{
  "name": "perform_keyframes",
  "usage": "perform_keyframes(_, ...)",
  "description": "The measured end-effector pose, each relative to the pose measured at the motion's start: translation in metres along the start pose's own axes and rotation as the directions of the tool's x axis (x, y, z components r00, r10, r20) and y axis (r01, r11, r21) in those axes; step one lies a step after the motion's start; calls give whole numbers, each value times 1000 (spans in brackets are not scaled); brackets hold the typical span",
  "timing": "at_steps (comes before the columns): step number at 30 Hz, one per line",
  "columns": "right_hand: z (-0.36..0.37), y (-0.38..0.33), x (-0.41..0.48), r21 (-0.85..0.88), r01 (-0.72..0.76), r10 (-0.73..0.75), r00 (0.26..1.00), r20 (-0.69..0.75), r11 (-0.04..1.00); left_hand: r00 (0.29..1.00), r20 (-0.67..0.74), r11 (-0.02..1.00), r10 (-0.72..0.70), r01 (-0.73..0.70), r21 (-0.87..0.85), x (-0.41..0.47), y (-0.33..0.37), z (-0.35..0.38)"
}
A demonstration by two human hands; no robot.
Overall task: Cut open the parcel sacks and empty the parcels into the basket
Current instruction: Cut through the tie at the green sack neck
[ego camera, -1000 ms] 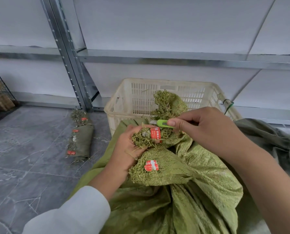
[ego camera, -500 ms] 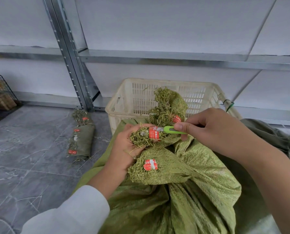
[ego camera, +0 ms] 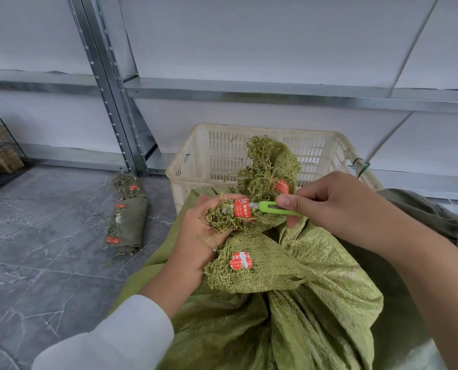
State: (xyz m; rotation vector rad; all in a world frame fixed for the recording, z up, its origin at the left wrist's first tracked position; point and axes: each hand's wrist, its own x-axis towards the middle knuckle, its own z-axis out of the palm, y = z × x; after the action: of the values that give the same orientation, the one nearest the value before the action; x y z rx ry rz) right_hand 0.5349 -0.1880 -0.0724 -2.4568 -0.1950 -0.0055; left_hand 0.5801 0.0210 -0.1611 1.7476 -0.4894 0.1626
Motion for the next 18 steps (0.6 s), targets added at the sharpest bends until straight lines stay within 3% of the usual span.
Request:
perform_keyframes(7,4,0,3,-28,-30,32,997,64,999,995,-59,993,75,-69,100,1,11,4)
perform_keyframes(11,4,5,4,-120,-62,64,998,13,991,995,-51,983,81,-72,168,3,13,7)
perform_keyframes(14,4,6,4,-76,-76,74,997,-34,994,999,-50,993,14,-8,122,3,12,9)
perform_keyframes(18,8,3,7,-27,-69,70,996,47,997,999,-30,977,45,-38,208,3,13,7)
